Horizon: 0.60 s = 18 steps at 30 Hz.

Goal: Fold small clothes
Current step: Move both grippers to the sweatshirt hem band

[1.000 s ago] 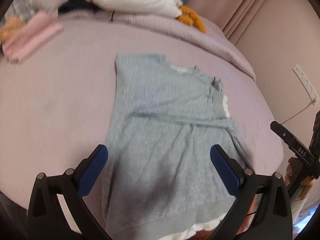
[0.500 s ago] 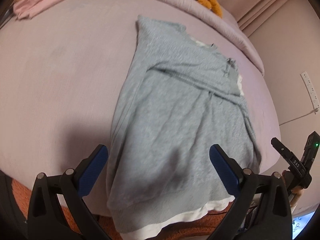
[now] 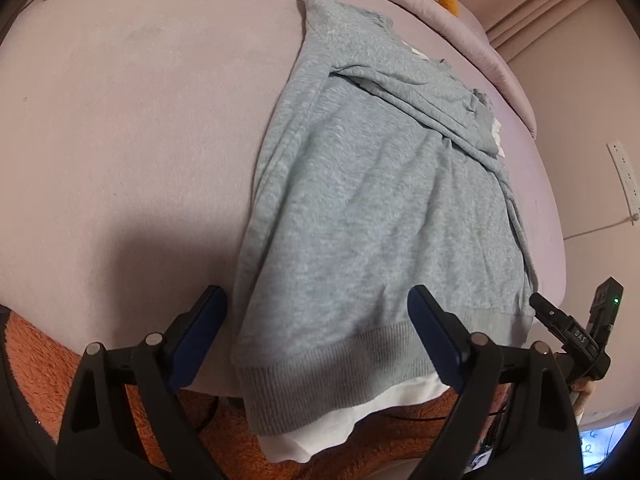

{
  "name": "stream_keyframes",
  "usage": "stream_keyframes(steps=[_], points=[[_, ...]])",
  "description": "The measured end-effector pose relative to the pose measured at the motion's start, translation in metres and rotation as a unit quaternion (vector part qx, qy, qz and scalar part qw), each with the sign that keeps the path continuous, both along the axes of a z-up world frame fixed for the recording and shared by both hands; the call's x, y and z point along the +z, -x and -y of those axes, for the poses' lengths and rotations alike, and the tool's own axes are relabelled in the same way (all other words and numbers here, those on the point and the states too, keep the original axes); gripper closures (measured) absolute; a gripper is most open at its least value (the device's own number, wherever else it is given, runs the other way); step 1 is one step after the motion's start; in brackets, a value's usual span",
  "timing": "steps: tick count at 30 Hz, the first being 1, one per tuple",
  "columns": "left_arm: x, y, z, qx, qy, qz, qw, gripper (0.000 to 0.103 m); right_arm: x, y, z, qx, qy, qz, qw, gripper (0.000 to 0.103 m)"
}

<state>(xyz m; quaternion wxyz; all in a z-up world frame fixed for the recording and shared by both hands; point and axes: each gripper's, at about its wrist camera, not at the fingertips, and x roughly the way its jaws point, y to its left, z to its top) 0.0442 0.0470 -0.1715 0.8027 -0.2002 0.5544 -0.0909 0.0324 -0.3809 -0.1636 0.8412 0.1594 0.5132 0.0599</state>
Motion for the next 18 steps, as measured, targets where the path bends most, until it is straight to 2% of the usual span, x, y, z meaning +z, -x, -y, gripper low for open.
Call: stream_keyframes(steps=[5, 13, 18], points=[[-0.003, 0.009, 0.003, -0.01, 0.012, 0.004, 0.9999, 0.012, -0.004, 0.011, 0.005, -0.001, -0.005, 0.004, 1.0, 0.014], [-0.004, 0.023, 0.003, -0.008, 0.011, 0.022, 0.9997, 0.022, -0.01, 0.022, 0.002, 0.011, -0.01, 0.018, 1.0, 0.015], [-0.007, 0.031, 0.004, -0.008, 0.026, 0.023, 0.9994, 0.024, -0.009, 0.022, -0.007, 0.032, -0.023, 0.023, 0.999, 0.027]])
